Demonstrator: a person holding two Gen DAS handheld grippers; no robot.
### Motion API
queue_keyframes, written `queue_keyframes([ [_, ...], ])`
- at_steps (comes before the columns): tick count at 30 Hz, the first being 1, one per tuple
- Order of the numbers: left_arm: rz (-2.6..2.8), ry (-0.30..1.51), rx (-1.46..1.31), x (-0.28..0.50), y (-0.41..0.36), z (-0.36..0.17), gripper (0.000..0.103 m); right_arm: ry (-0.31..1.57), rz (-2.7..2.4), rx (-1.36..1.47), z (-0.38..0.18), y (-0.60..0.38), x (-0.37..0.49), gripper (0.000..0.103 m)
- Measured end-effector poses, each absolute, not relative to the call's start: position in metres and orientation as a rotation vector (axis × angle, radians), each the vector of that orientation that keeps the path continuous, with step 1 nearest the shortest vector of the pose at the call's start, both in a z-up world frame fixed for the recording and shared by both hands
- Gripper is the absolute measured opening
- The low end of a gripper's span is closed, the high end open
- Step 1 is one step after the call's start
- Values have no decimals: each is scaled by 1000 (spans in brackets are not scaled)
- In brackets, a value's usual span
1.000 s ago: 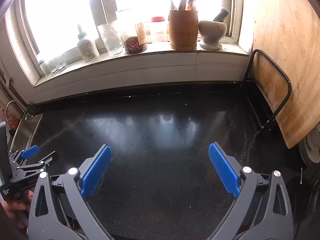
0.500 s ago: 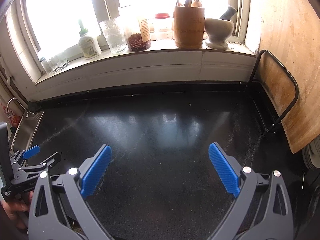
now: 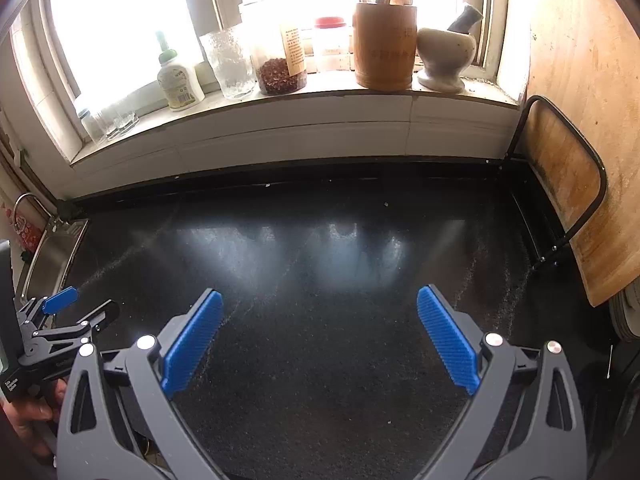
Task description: Collect trash
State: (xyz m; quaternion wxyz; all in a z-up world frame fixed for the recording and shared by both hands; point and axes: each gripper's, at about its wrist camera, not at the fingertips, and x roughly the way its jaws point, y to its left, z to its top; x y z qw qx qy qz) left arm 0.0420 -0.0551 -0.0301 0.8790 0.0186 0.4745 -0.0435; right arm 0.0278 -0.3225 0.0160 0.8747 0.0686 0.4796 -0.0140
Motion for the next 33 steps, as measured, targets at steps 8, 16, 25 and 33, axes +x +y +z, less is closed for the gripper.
queue_keyframes([
  [8, -84, 991, 39, 45, -55, -31, 97, 1003, -26, 143, 16, -321, 30, 95],
  [16, -83, 989, 39, 44, -55, -30, 96, 1000, -31, 143, 17, -321, 27, 95],
  [25, -87, 993, 41, 44, -56, -31, 96, 1004, -27, 145, 15, -320, 27, 95],
  [33, -92, 995, 44, 44, -57, -32, 97, 1006, -22, 143, 14, -320, 30, 95],
])
